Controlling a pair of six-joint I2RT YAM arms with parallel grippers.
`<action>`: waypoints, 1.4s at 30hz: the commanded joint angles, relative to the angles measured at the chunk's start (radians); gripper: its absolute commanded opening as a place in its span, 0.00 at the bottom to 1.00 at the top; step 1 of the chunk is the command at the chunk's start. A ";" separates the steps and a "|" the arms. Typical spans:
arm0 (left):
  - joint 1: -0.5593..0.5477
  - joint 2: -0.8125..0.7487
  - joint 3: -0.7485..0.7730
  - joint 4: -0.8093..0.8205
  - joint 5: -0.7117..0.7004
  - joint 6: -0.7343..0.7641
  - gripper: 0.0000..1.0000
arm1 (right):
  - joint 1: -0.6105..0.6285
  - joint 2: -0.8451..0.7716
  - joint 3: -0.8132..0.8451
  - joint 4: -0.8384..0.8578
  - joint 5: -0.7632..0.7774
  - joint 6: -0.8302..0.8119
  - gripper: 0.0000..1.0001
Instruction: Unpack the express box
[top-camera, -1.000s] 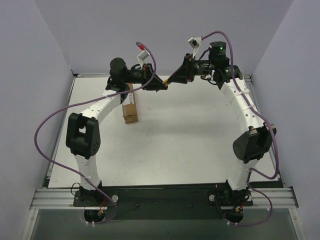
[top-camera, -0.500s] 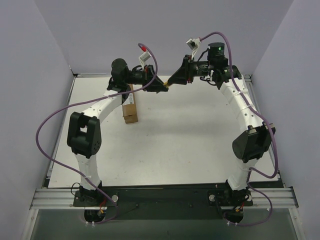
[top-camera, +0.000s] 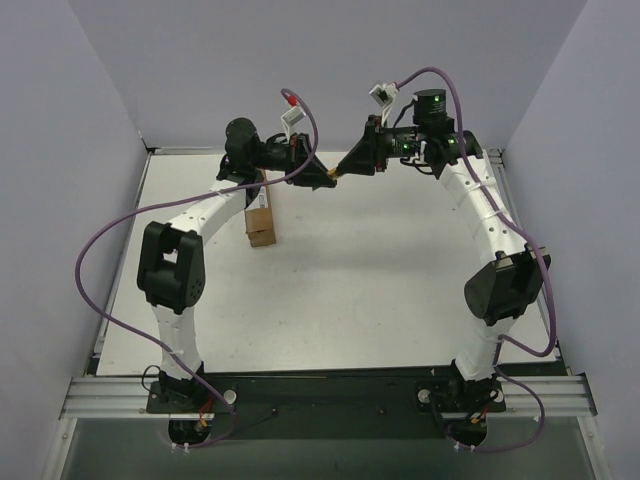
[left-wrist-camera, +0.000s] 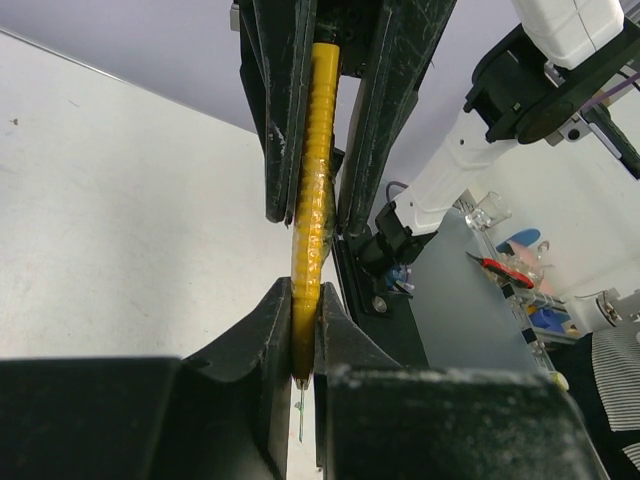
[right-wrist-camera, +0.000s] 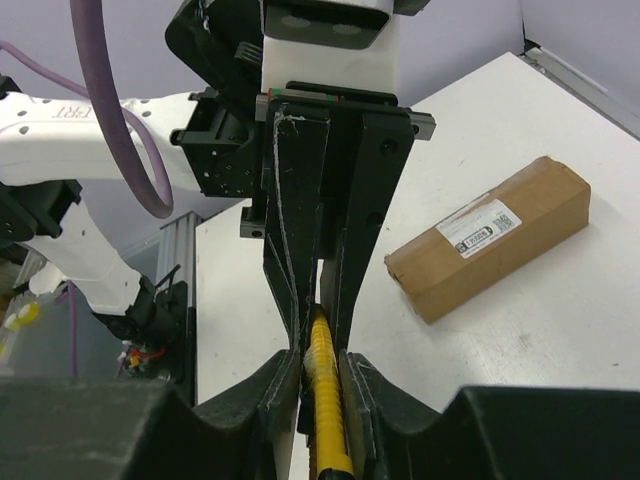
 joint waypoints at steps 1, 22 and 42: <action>0.012 0.010 0.043 0.042 -0.042 -0.008 0.00 | 0.036 -0.013 0.052 -0.134 -0.020 -0.164 0.23; 0.048 0.005 0.027 -0.155 -0.206 0.187 0.56 | 0.036 -0.047 0.079 -0.137 0.068 -0.128 0.00; 0.016 -0.453 -0.262 -0.549 -0.709 1.118 0.86 | 0.106 -0.138 0.130 -0.149 0.800 -0.118 0.00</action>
